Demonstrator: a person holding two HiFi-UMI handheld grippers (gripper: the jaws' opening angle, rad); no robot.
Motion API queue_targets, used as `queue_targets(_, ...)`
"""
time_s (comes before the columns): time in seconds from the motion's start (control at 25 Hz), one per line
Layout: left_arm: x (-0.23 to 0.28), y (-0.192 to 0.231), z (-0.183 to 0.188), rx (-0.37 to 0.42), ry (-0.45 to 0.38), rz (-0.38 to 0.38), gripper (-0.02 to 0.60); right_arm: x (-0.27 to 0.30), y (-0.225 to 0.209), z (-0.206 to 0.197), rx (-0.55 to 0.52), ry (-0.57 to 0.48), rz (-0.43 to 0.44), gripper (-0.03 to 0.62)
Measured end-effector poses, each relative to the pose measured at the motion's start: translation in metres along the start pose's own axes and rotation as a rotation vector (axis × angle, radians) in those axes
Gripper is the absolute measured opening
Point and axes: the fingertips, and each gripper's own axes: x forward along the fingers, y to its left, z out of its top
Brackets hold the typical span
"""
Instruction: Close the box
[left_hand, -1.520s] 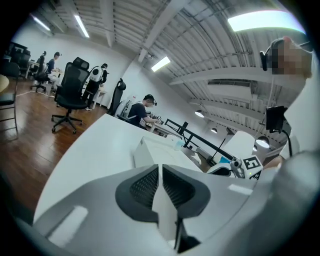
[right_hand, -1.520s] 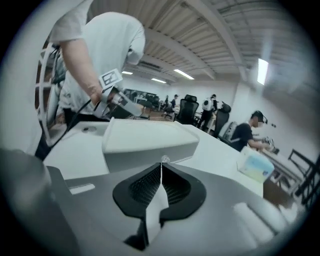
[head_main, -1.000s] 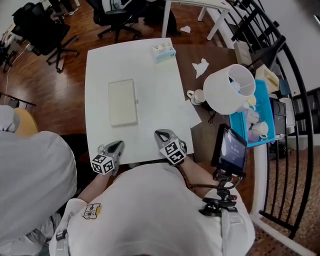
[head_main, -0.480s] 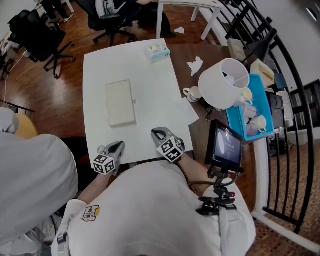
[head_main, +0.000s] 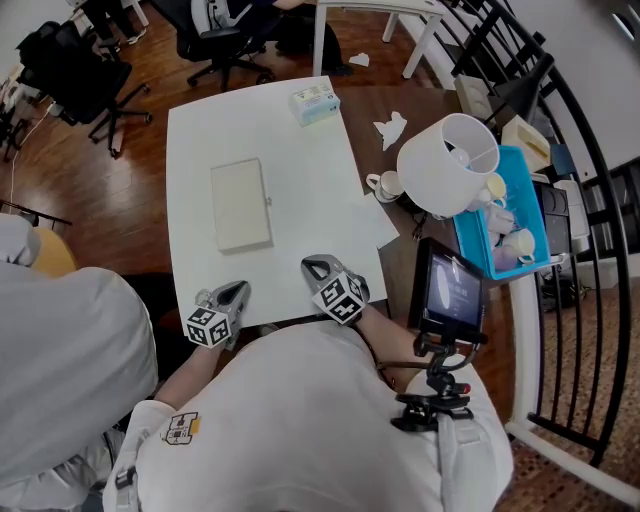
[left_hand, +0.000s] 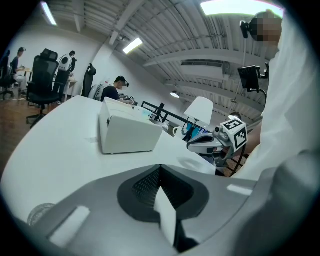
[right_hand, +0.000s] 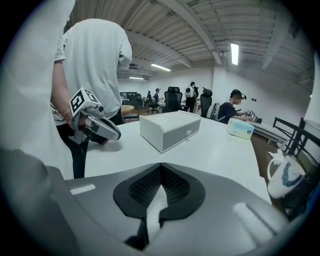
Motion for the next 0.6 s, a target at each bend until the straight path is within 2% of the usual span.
queue_targets(0.6,-0.0002,0.0007,-0.0013,0.011,0.008,0.003,0.000,-0.0020,0.0041,0.0070,-0.006,-0.032,0.008,0.000)
